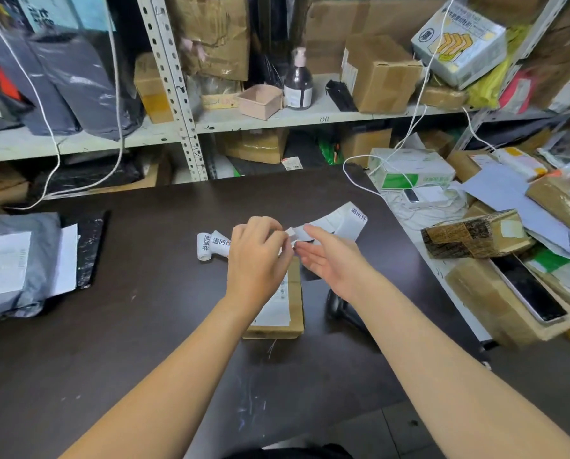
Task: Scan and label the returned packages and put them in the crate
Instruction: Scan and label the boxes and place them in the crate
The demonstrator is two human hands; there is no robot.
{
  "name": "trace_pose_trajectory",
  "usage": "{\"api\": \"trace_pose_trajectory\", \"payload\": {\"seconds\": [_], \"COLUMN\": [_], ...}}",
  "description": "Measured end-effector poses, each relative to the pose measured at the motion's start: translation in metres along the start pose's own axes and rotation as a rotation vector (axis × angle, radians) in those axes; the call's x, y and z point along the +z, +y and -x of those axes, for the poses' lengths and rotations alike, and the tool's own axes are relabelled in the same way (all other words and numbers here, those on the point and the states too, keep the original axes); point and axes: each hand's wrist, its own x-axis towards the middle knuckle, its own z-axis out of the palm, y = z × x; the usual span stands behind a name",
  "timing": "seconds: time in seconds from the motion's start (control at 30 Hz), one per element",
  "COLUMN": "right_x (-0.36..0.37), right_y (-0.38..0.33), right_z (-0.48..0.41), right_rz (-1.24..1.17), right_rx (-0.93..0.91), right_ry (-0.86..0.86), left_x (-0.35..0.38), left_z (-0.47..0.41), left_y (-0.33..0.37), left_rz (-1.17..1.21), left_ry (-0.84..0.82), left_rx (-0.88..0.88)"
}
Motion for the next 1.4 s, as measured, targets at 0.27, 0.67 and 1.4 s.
{"api": "trace_pose_trajectory", "payload": {"seconds": [0.27, 0.67, 1.4], "right_x": [0.008, 0.004, 0.018], "right_y": [0.012, 0.052, 0.111], "right_z": [0.005, -0.004, -0.034], "right_rz": [0.130, 0.056, 0.938], "right_rx": [-0.062, -0.055, -0.254], "right_ry": [0.120, 0.137, 0.326], "left_x": [-0.007, -0.010, 0.034], "left_z": [0.031, 0.035, 0.078], "left_y": [-0.021, -0.034, -0.049], "left_rz": [-0.010, 1.051, 0.303], "left_ry": [-0.082, -0.417, -0.466], "left_rx": [0.233, -1.229, -0.655]}}
